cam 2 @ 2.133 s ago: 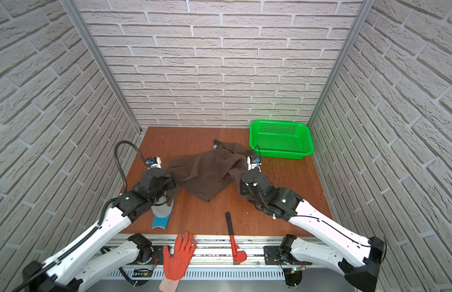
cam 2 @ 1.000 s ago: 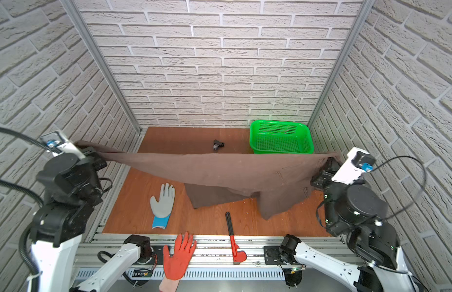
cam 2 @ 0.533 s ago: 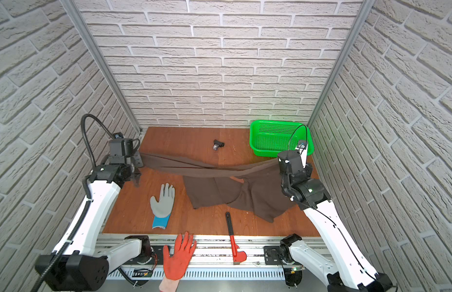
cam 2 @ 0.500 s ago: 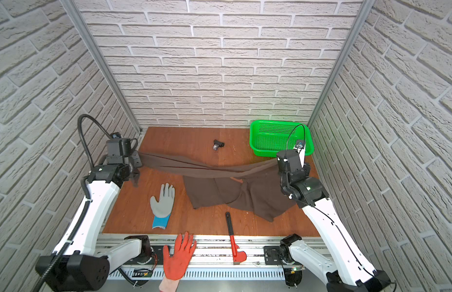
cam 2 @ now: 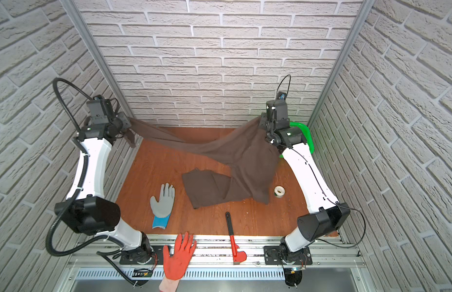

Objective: Fold and stack the trousers
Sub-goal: Flatten out the trousers at the center of the table.

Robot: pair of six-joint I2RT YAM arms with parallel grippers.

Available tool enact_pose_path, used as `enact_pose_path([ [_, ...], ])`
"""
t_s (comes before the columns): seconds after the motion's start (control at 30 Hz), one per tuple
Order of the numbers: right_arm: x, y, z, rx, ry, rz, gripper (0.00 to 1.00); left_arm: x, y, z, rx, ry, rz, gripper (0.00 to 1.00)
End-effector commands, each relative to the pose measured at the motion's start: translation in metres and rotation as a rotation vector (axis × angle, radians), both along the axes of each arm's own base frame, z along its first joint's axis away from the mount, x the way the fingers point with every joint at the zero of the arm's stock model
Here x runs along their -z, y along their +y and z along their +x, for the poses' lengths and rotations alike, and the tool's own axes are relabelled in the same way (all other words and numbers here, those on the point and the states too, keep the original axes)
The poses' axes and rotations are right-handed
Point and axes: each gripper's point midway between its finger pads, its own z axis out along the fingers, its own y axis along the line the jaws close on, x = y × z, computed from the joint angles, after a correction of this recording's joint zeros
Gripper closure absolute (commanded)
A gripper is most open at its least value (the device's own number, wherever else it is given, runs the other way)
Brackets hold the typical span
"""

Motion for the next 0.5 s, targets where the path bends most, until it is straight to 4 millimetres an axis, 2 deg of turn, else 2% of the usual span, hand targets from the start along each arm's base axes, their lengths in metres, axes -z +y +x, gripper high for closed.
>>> enact_pose_path([
  [0.0,-0.093,-0.015,-0.028,-0.011,-0.277,-0.001,0.94,-0.054,0.006,-0.013,0.008,-0.133,0.016,1.0],
  [0.07,-0.08,-0.022,-0.034,-0.002,-0.254,-0.029,0.94,-0.045,0.004,-0.017,0.019,-0.119,0.0,1.0],
  [0.13,-0.051,-0.031,-0.036,0.015,-0.204,-0.041,0.94,-0.025,0.001,-0.023,0.022,-0.091,-0.025,1.0],
  [0.2,-0.014,-0.043,-0.039,0.049,-0.143,-0.05,0.94,0.005,0.0,-0.033,0.009,-0.052,-0.051,1.0],
  [0.27,0.03,-0.059,-0.046,0.092,-0.06,-0.048,0.94,0.047,-0.002,-0.046,-0.011,0.009,-0.098,1.0],
  [0.37,0.082,-0.084,-0.064,0.172,0.046,-0.032,0.94,0.103,-0.003,-0.071,-0.066,0.097,-0.16,1.0],
  [0.47,0.121,-0.107,-0.087,0.254,0.138,-0.018,0.94,0.15,0.004,-0.103,-0.151,0.167,-0.216,1.0],
])
